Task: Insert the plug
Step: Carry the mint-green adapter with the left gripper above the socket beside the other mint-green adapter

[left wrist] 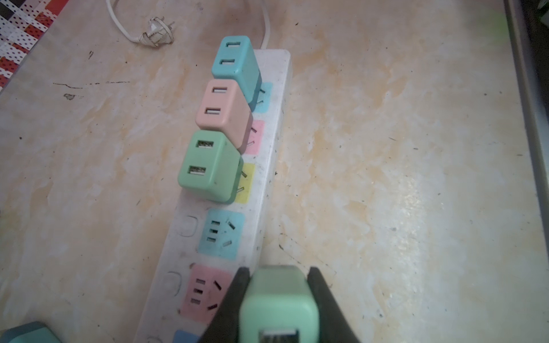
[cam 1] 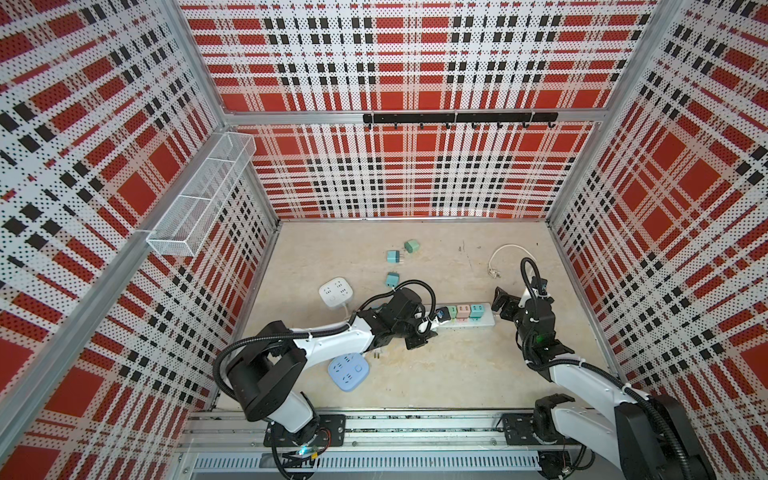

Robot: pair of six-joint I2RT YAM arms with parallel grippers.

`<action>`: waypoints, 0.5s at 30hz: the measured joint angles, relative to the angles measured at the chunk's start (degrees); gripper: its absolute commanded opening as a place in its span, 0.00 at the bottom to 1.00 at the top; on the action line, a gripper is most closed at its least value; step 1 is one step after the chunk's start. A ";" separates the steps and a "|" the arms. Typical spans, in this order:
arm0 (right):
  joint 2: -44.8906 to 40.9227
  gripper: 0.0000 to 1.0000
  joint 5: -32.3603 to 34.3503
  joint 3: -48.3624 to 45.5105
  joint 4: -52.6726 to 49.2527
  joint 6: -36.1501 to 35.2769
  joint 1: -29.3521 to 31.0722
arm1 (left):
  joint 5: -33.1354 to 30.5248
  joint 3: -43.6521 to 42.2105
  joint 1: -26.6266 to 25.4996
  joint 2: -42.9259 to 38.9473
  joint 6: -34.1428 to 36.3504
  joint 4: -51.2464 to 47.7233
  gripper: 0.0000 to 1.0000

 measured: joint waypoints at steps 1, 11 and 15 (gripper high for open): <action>0.02 1.00 -0.02 0.00 -0.02 0.00 0.00 | 0.35 0.87 0.20 0.72 0.76 -0.44 0.00; 0.70 1.00 -0.42 0.04 0.24 0.00 0.00 | 2.64 12.00 5.16 10.27 6.03 -5.29 0.00; 2.05 1.00 -0.52 0.31 0.17 -0.02 0.00 | 2.78 13.62 5.09 11.91 7.23 -6.27 0.00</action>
